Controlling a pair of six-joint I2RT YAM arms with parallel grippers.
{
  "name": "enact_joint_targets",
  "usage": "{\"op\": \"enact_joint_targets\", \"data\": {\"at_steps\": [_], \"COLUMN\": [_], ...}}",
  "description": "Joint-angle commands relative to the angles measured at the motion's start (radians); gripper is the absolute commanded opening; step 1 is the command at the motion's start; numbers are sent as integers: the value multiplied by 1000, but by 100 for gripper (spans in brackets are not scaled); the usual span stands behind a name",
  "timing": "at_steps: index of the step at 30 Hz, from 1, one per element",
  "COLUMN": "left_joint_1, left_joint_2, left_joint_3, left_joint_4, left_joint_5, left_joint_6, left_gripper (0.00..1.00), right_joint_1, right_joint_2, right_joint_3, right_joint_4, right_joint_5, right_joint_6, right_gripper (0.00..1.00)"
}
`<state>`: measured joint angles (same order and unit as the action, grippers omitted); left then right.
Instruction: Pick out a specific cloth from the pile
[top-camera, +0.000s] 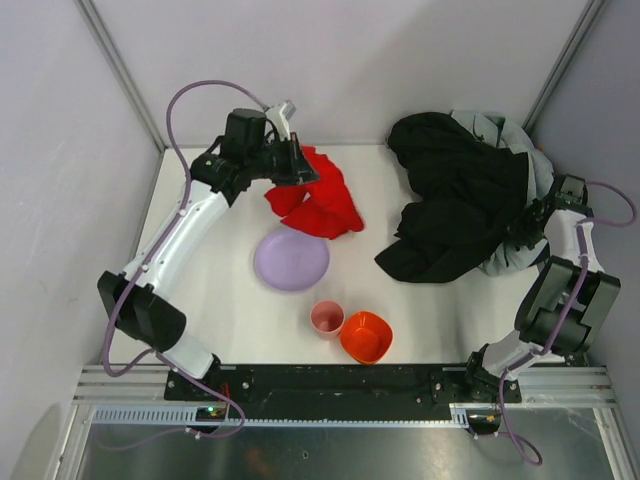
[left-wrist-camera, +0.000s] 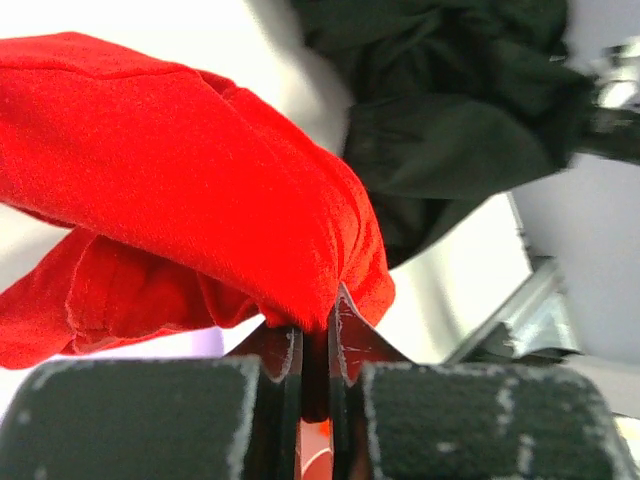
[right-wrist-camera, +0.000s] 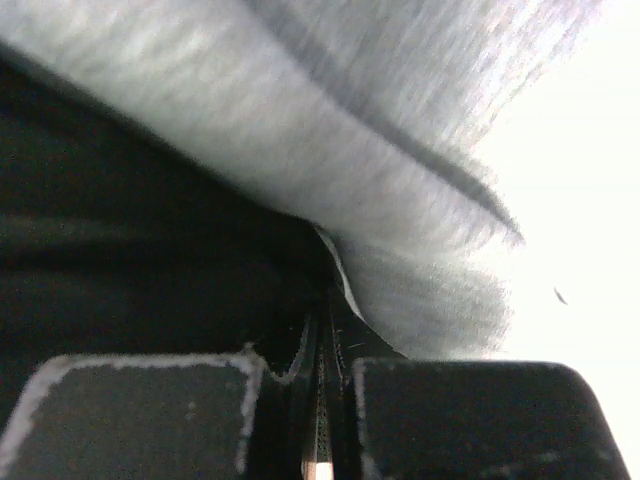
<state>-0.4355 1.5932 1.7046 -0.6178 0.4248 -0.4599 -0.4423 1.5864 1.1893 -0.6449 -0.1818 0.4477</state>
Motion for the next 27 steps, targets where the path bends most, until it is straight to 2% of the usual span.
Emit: {"op": "enact_joint_targets", "data": {"at_steps": [1, 5, 7, 13, 16, 20, 27], "left_joint_1": [4, 4, 4, 5, 5, 6, 6], "left_joint_2": [-80, -127, -161, -250, -280, -303, -310], "left_joint_3": [-11, -20, -29, -44, -44, -41, -32], "left_joint_4": [-152, -203, -210, -210, -209, -210, -212], "left_joint_5": [-286, -463, -526, -661, -691, -710, -739], "left_joint_6": [174, 215, 223, 239, 246, 250, 262], "left_gripper": [1, 1, 1, 1, 1, 1, 1], "right_joint_1": [16, 25, 26, 5, -5, -8, 3], "right_joint_2": [-95, -163, -202, -361, -448, -526, -594], "right_joint_3": [-8, -8, -8, -5, 2, 34, 61], "right_joint_4": [-54, -60, -62, -45, -35, -26, 9], "right_joint_5": [-34, -62, -75, -121, -125, -146, -247], "right_joint_6": [-23, -32, -31, -2, 11, 31, 74], "right_gripper": [3, 9, 19, 74, 89, 98, 99]}}
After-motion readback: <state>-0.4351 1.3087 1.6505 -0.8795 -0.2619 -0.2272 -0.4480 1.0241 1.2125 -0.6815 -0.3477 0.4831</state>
